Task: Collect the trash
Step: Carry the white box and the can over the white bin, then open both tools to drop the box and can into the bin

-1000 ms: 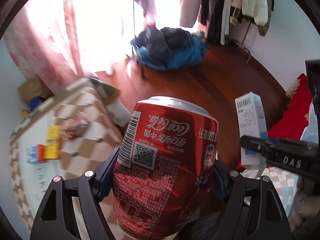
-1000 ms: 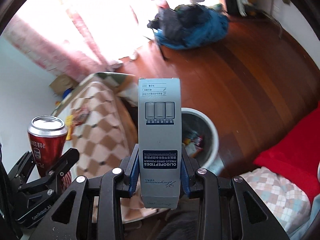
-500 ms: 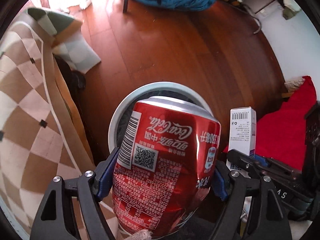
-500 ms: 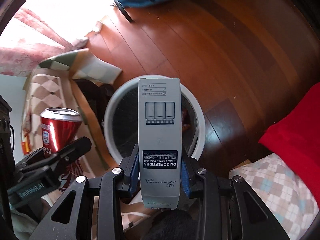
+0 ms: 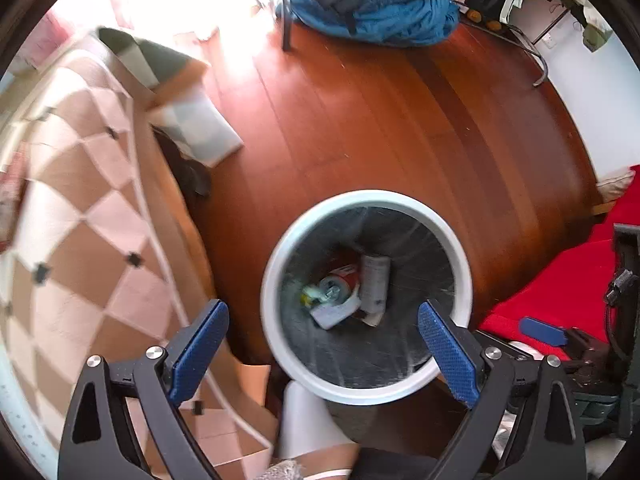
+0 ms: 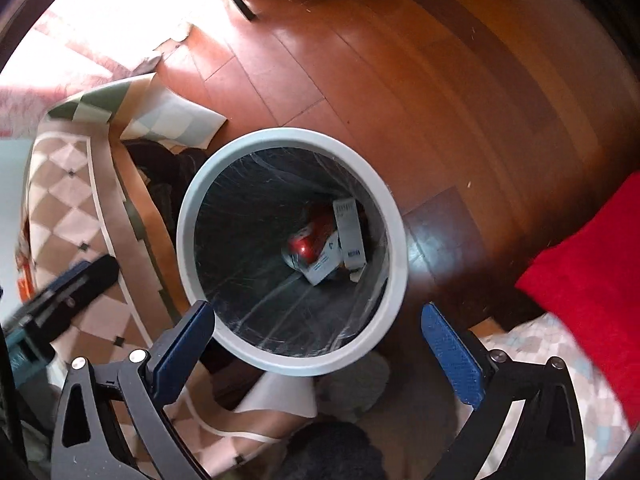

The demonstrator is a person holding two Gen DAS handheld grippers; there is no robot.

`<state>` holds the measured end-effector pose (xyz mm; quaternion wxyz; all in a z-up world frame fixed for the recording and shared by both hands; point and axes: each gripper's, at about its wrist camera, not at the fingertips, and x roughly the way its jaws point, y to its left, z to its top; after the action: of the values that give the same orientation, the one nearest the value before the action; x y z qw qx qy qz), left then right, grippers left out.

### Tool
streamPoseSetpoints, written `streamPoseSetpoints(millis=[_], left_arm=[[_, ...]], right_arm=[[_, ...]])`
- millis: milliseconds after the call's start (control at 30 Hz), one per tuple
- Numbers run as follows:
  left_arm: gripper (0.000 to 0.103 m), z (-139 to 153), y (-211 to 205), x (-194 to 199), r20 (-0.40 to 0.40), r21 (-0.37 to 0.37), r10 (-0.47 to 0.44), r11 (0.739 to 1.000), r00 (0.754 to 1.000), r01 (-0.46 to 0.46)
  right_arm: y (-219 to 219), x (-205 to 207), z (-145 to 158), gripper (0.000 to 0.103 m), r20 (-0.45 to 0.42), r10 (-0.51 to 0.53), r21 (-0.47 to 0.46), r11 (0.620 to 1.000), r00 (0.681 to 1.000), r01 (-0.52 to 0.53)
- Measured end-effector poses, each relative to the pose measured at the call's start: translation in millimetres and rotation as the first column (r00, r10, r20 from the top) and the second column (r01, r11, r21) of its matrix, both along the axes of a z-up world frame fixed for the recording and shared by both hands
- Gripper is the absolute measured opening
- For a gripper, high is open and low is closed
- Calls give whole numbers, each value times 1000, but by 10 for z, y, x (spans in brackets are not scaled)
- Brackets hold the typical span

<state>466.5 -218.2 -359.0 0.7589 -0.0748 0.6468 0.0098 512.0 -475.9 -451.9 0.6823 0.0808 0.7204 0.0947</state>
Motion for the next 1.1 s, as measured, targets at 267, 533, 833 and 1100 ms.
streamPoseSetpoints(millis=[267, 533, 833, 1100], left_arm=[[97, 218, -48, -266, 47, 97, -8, 995, 999, 4], [97, 600, -74, -524, 97, 115, -5, 993, 995, -6], [97, 1194, -26, -913, 200, 118, 1, 993, 980, -25], [97, 1852, 125, -1285, 320, 128, 24, 989, 947, -68]], right_arm=[[-62, -248, 248, 103, 28, 26, -61, 998, 999, -25], [-70, -504, 746, 103, 101, 37, -72, 997, 994, -30], [-159, -893, 1528, 103, 230, -1, -43, 999, 973, 11], [-127, -1300, 2399, 103, 436, -33, 30, 999, 899, 22]])
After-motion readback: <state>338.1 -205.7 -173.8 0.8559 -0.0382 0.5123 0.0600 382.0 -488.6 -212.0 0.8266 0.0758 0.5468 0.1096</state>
